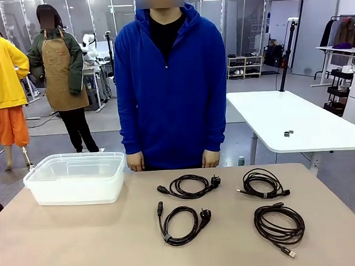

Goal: Organize and store the cables.
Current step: Place the Power Cable into the Organizing box.

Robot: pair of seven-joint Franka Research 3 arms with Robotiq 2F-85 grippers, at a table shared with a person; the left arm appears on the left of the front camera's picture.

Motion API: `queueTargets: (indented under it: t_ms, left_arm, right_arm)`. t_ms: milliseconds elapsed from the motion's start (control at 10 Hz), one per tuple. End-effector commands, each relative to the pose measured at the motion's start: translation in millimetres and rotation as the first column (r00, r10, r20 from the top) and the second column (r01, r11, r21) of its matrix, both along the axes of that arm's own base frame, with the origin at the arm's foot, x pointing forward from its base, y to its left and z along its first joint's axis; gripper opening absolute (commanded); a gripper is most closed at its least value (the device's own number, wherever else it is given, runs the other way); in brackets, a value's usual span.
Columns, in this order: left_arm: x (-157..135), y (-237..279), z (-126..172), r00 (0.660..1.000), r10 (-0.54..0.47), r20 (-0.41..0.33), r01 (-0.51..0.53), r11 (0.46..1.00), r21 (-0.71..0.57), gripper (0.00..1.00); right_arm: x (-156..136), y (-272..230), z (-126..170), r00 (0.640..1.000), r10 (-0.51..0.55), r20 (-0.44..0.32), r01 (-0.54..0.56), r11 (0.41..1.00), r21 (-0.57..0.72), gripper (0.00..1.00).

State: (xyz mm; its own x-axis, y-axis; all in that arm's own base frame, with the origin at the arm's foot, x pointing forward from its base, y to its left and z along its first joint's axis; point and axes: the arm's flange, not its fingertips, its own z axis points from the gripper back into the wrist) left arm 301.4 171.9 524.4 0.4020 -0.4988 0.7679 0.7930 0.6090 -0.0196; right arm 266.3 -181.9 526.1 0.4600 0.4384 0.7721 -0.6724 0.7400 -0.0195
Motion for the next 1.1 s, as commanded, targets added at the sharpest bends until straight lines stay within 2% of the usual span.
queueTargets:
  t_ms: [0,1000]
  left_arm:
    - [6.7,-10.2,6.0,0.999,-0.032,0.011,0.032,0.999,0.041,1.00]
    - [6.7,-10.2,6.0,0.999,-0.032,0.011,0.032,0.999,0.041,1.00]
  right_arm:
    - [3.6,6.3,0.4,1.000,0.021,-0.006,-0.021,0.999,-0.028,1.00]
    - [3.6,6.3,0.4,1.000,0.021,-0.006,-0.021,0.999,-0.028,1.00]
